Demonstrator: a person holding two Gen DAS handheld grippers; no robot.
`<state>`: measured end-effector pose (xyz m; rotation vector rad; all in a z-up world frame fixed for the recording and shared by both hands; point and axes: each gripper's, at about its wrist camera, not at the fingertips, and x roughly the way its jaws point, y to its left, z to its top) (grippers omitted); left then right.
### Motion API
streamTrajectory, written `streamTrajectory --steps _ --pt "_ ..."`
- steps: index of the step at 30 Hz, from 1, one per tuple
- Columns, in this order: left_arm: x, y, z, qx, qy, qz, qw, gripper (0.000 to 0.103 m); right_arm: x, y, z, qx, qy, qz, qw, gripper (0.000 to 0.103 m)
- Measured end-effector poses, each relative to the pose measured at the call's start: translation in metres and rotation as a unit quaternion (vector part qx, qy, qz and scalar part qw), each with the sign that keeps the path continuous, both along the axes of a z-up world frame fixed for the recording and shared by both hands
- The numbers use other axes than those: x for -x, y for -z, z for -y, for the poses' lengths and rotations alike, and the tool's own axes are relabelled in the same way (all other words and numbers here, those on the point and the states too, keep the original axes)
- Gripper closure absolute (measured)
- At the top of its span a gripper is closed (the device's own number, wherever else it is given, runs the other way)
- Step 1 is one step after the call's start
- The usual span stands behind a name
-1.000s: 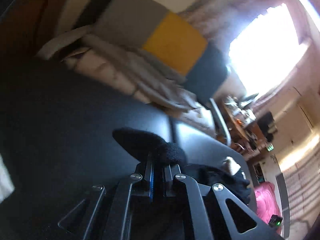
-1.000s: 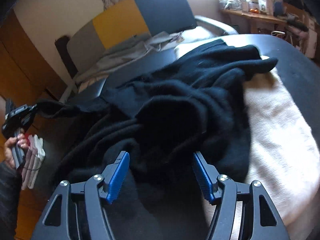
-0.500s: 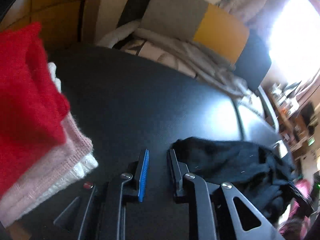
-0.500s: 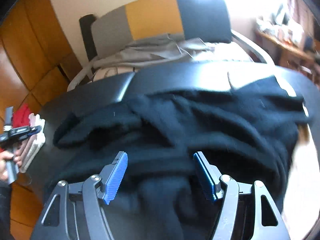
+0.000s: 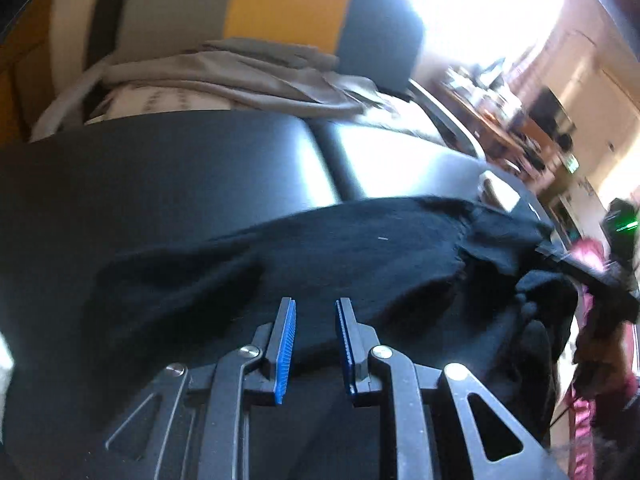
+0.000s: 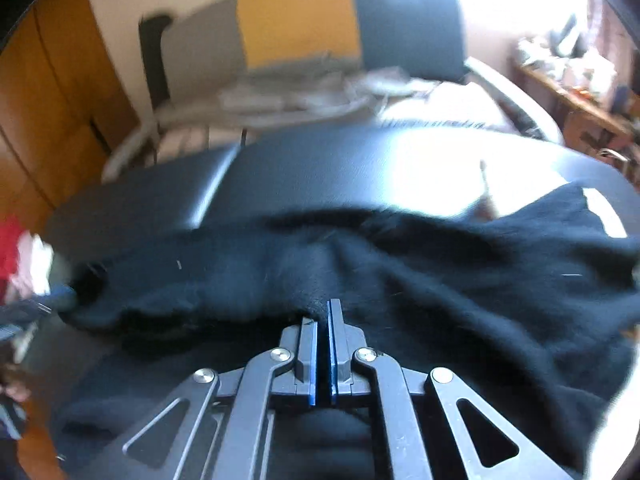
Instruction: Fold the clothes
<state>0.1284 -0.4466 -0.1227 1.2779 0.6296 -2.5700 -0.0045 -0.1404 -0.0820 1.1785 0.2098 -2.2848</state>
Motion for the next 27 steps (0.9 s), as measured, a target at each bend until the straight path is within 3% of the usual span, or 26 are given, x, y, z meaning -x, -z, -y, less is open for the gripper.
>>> streamTrajectory --steps 5,8,10,12,14,18,23,27 --pt "0.026 -0.010 -0.032 0.022 0.043 0.001 0.9988 0.083 -0.011 -0.051 -0.097 0.038 0.084 -0.052 0.994 0.099" --pt "0.041 -0.019 -0.044 0.040 0.065 -0.002 0.9971 0.083 -0.013 -0.057 -0.172 0.005 0.171 -0.057 0.984 0.098" --pt "0.055 -0.026 -0.054 0.055 0.083 -0.003 0.9950 0.083 -0.013 -0.057 -0.226 -0.027 0.234 -0.057 0.970 0.089" --pt "0.071 -0.032 -0.065 0.071 0.100 -0.005 0.9925 0.083 -0.017 -0.054 -0.268 -0.049 0.291 -0.057 0.954 0.050" --pt "0.089 -0.038 -0.075 0.087 0.115 -0.009 0.9895 0.083 -0.025 -0.053 -0.296 -0.033 0.323 -0.064 0.944 0.049" --pt "0.131 -0.044 -0.098 0.107 0.148 -0.019 0.9830 0.083 -0.024 -0.052 -0.283 -0.003 0.285 -0.070 0.956 0.049" --pt "0.187 -0.024 -0.130 0.140 0.193 0.006 0.9711 0.083 0.010 -0.026 -0.213 -0.002 0.189 -0.026 0.982 0.049" --pt "0.212 -0.004 -0.135 0.172 0.204 0.035 0.9631 0.083 0.054 0.010 -0.181 -0.035 0.174 0.019 0.984 0.051"
